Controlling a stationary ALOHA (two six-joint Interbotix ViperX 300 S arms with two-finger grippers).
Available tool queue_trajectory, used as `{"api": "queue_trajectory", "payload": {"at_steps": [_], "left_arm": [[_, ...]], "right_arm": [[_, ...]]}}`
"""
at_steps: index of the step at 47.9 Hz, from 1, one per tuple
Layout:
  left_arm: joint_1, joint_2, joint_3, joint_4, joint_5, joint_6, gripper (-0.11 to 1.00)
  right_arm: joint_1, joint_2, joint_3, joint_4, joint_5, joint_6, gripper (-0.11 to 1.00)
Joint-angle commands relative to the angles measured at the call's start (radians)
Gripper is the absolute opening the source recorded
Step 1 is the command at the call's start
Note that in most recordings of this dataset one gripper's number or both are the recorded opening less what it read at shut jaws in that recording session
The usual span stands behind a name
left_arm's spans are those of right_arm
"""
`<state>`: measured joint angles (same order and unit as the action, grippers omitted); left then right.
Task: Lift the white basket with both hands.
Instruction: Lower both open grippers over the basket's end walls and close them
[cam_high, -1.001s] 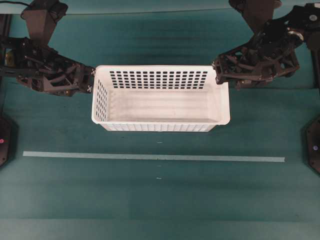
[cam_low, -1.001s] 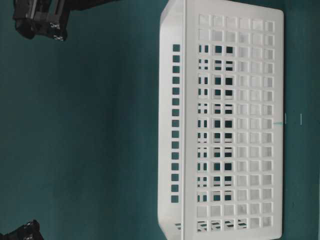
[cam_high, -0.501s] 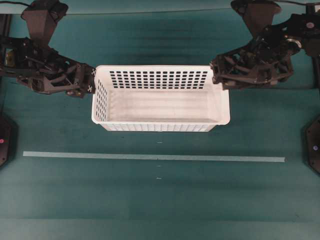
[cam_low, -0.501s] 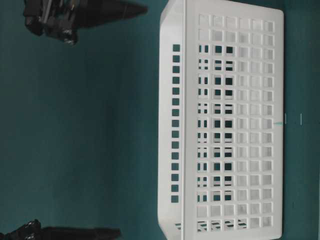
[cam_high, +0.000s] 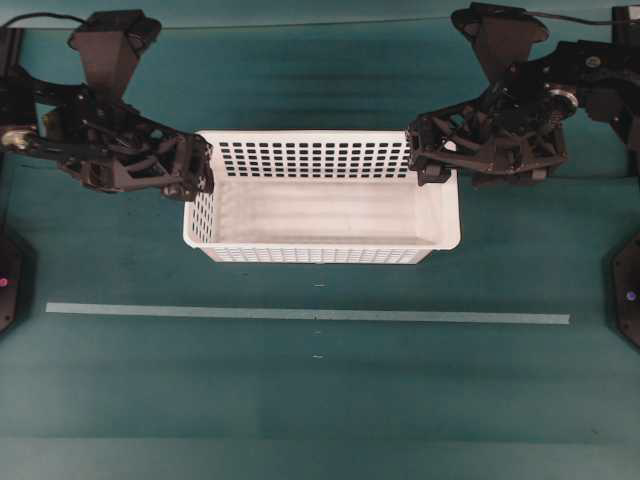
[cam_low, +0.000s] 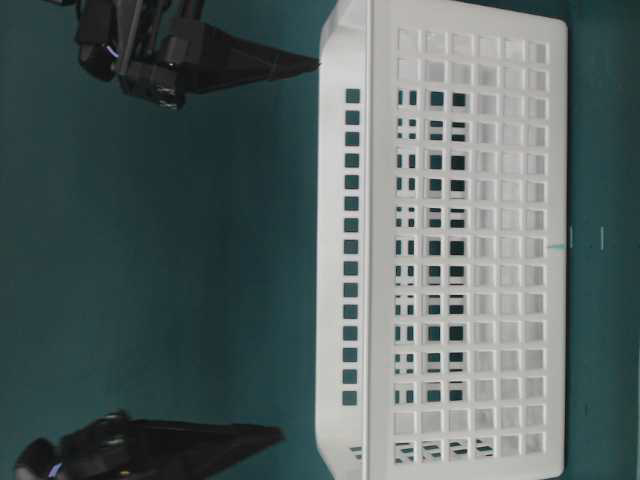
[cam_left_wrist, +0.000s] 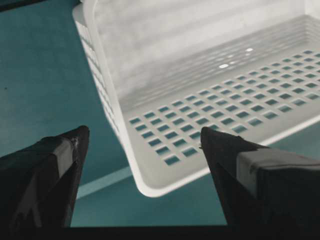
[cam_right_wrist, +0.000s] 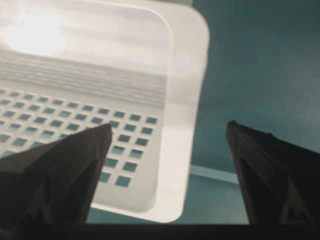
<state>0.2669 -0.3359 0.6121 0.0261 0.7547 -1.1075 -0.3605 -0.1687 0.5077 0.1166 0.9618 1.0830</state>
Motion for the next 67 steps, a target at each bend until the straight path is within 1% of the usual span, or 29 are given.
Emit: {"api": "queue_trajectory", "payload": {"at_steps": [1,8,12,21,26,35,61,67], "left_arm": [[0.003,0.008,0.006,0.003,-0.008,-0.002,0.90],[0.003,0.040,0.035,0.003,-0.023,-0.011,0.90],[0.003,0.069,0.057,0.003,-0.055,-0.041,0.90],[0.003,0.124,0.112,0.003,-0.176,-0.110,0.90],[0.003,0.133,0.126,0.003,-0.201,-0.133,0.90],[0.003,0.133,0.130,0.003,-0.204,-0.135,0.90],[0.003,0.160,0.112,0.002,-0.232,-0.137,0.89],[0.003,0.164,0.100,0.003,-0.232,-0.137,0.88]], "right_arm": [[0.005,0.020,0.002,-0.002,-0.012,0.005,0.95],[0.017,0.055,0.026,-0.002,-0.052,0.023,0.95],[0.025,0.077,0.040,-0.002,-0.083,0.034,0.95],[0.043,0.124,0.074,-0.002,-0.163,0.057,0.95],[0.049,0.137,0.080,-0.002,-0.179,0.060,0.95],[0.046,0.141,0.081,-0.014,-0.196,0.061,0.94],[0.046,0.147,0.087,-0.012,-0.215,0.063,0.93],[0.046,0.147,0.089,-0.014,-0.215,0.077,0.93]]}}
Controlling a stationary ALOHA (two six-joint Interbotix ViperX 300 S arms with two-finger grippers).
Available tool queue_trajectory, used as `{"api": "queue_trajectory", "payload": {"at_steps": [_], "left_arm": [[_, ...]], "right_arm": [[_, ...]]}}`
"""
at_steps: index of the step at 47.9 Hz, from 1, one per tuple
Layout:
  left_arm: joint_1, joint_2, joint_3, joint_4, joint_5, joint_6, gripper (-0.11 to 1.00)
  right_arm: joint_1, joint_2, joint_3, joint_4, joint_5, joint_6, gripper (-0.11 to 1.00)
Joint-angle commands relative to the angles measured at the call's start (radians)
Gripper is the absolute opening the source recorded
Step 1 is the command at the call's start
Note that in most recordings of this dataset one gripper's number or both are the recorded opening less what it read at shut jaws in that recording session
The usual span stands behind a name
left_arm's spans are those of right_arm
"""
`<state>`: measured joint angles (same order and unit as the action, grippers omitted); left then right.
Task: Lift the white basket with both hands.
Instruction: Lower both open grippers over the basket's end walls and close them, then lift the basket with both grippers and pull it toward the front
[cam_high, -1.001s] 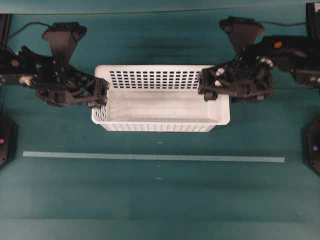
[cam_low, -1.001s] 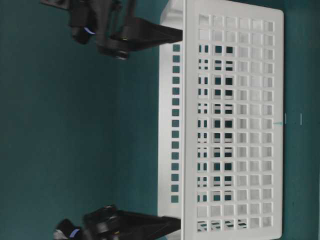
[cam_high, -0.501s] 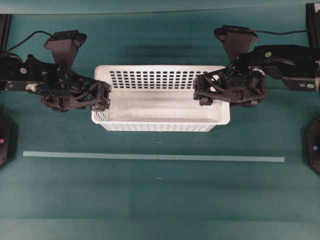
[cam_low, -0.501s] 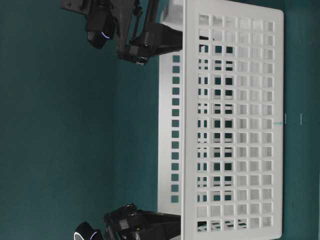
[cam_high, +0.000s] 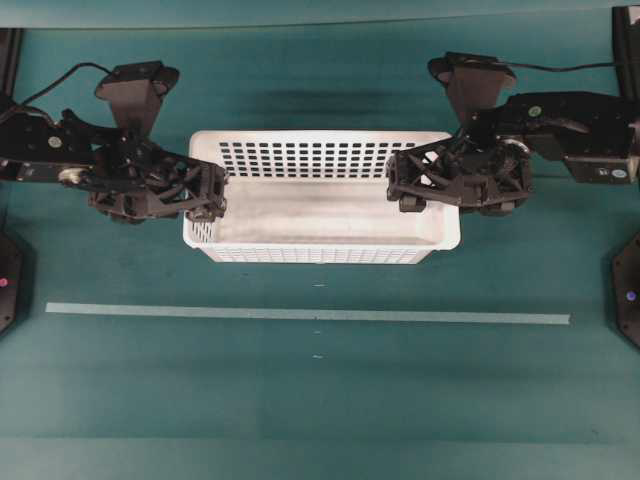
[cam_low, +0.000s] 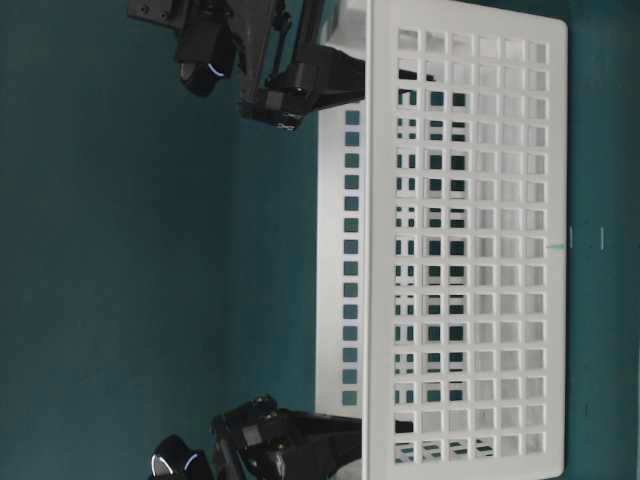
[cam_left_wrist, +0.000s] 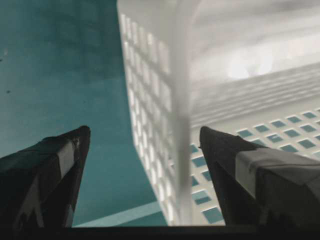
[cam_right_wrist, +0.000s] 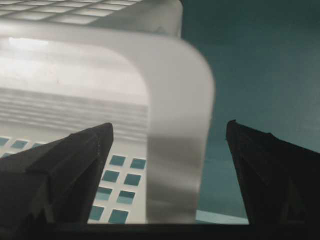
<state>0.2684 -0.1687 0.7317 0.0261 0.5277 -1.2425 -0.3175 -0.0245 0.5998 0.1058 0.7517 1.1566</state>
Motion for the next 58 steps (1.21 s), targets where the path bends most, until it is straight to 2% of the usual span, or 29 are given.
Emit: {"api": "queue_trajectory", "payload": {"at_steps": [1,12,16,19,27,30,34,58], "left_arm": [[0.002,-0.003,-0.021,0.003,-0.006,-0.002,0.87],[0.002,-0.002,-0.021,0.003,-0.006,0.000,0.79],[0.002,0.000,-0.020,0.003,-0.005,0.000,0.73],[0.002,-0.002,-0.020,0.003,-0.006,0.002,0.64],[0.000,-0.003,-0.017,0.003,-0.046,0.003,0.19],[0.002,-0.005,-0.015,0.003,-0.052,0.003,0.08],[0.002,-0.005,-0.015,0.003,-0.052,0.003,0.02],[0.000,-0.037,-0.020,0.003,-0.032,0.002,0.02]], "right_arm": [[0.003,0.003,-0.003,-0.003,-0.005,0.005,0.93],[0.003,0.003,-0.003,-0.003,-0.011,0.008,0.89],[0.003,0.003,-0.003,0.003,-0.014,0.006,0.82],[0.003,0.003,-0.003,0.006,-0.014,0.006,0.71],[0.005,0.003,-0.002,0.012,-0.009,0.003,0.28],[0.006,0.002,0.002,0.012,-0.014,0.002,0.16],[0.006,0.000,0.003,0.012,-0.014,0.002,0.16],[0.006,-0.032,0.000,0.012,0.020,0.000,0.16]]}}
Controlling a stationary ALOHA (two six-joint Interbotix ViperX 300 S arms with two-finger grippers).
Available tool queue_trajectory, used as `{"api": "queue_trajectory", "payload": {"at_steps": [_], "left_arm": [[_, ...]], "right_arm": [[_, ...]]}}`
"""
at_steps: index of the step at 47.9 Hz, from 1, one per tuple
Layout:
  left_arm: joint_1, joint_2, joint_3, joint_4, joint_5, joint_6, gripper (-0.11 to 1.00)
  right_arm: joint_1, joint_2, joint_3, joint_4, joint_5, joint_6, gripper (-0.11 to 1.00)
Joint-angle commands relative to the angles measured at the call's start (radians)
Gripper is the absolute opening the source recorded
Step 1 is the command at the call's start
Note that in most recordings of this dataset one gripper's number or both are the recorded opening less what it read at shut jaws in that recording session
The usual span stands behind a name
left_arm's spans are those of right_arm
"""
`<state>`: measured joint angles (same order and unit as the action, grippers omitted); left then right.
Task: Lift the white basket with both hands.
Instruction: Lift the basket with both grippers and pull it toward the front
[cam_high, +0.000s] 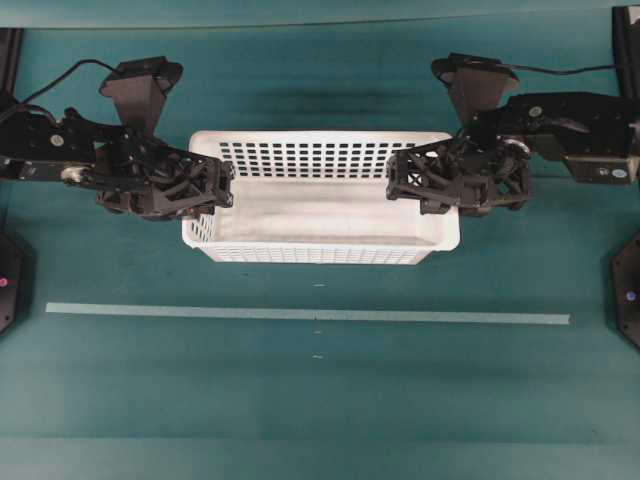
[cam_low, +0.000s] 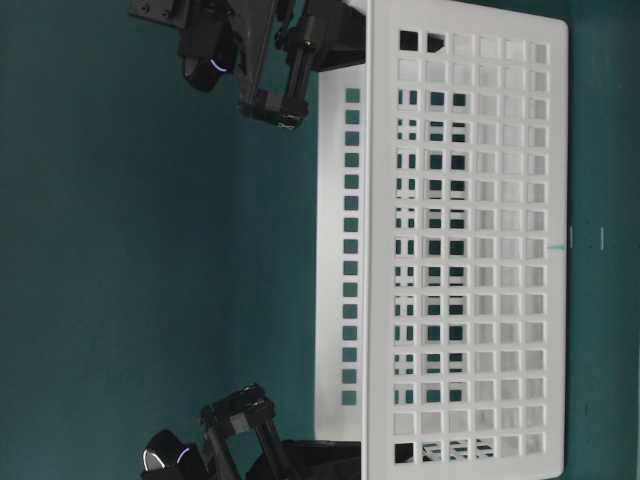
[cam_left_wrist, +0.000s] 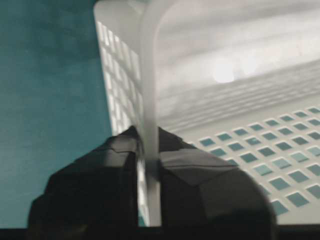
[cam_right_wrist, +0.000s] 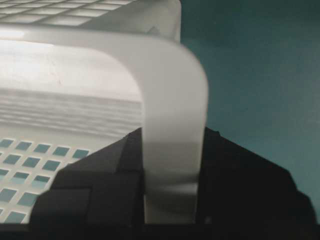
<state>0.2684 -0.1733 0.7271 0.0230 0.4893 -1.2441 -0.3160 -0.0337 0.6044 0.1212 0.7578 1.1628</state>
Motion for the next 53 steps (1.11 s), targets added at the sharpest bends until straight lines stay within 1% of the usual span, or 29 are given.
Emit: {"api": "queue_trajectory", "payload": {"at_steps": [1,11,25,31,37,47,53], "left_arm": [[0.002,-0.037,-0.018,0.006,0.012,0.003,0.02],[0.002,-0.069,-0.017,0.006,0.058,0.002,0.02],[0.000,-0.069,-0.021,0.006,0.058,0.000,0.02],[-0.009,-0.074,-0.021,0.005,0.058,-0.003,0.02],[-0.028,-0.086,-0.028,0.006,0.058,-0.006,0.02],[-0.074,-0.101,-0.028,0.006,0.063,-0.040,0.02],[-0.114,-0.101,-0.026,0.006,0.063,-0.060,0.02]], "right_arm": [[0.005,-0.028,-0.006,-0.002,0.017,-0.006,0.16],[0.003,-0.040,-0.006,-0.002,0.012,-0.006,0.16],[0.005,-0.041,-0.006,-0.002,0.017,-0.006,0.16],[0.020,-0.049,-0.012,0.014,0.017,-0.006,0.16],[0.038,-0.072,-0.005,0.018,0.018,-0.002,0.16],[0.075,-0.103,0.017,0.025,0.031,0.006,0.16],[0.098,-0.107,0.026,0.026,0.029,0.031,0.16]]}}
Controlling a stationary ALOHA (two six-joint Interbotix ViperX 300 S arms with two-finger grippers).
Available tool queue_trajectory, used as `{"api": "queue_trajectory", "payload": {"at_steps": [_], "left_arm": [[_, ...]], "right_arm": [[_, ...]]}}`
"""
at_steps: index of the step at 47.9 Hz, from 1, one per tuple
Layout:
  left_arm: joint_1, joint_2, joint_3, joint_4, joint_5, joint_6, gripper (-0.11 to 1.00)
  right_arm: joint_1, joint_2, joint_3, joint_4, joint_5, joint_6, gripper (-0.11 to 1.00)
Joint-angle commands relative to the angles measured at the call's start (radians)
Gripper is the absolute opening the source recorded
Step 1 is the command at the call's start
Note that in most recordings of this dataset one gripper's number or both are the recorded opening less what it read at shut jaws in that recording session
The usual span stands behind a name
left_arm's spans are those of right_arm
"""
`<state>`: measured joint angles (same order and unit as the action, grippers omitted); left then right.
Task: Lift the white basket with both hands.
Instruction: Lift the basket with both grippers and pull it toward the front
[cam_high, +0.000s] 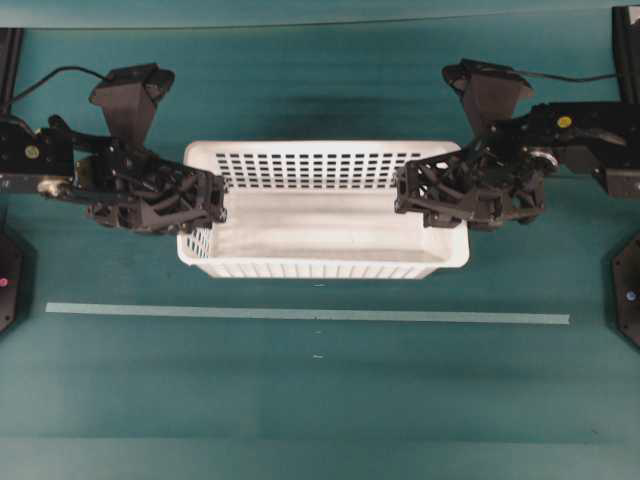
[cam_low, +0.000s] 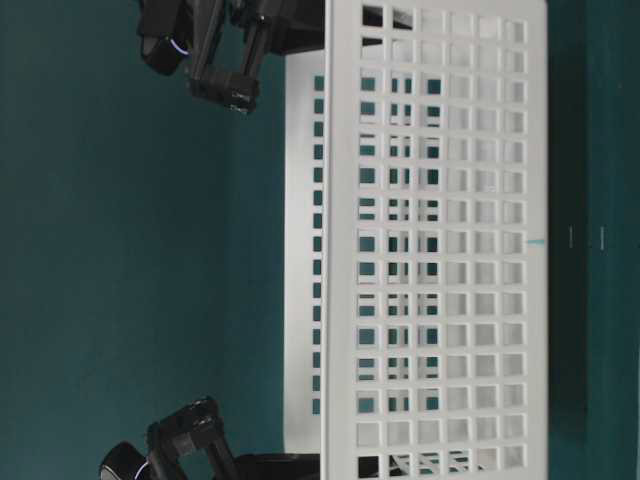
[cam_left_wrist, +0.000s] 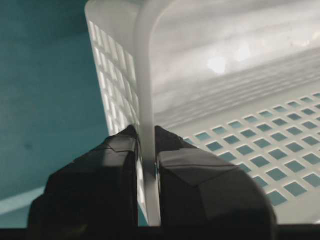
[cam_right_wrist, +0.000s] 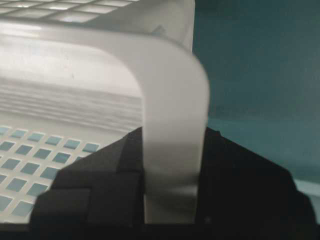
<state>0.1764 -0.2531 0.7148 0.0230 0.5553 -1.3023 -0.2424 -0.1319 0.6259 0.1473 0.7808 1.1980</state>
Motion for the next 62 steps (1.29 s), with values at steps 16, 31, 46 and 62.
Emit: {"api": "queue_trajectory", "payload": {"at_steps": [16,31,46,62], "left_arm": [[-0.083,-0.023,-0.008,0.006,-0.003,-0.025,0.02],[-0.147,-0.011,-0.011,0.006,-0.003,-0.037,0.02],[-0.212,0.009,-0.008,0.006,-0.003,-0.095,0.02],[-0.245,0.043,-0.009,0.006,-0.003,-0.109,0.02]], "right_arm": [[0.109,-0.006,0.008,-0.003,0.000,0.048,0.16],[0.190,0.006,0.015,-0.008,-0.008,0.114,0.16],[0.244,0.012,0.015,-0.008,-0.015,0.156,0.16],[0.285,0.034,0.015,-0.017,-0.031,0.206,0.16]]}}
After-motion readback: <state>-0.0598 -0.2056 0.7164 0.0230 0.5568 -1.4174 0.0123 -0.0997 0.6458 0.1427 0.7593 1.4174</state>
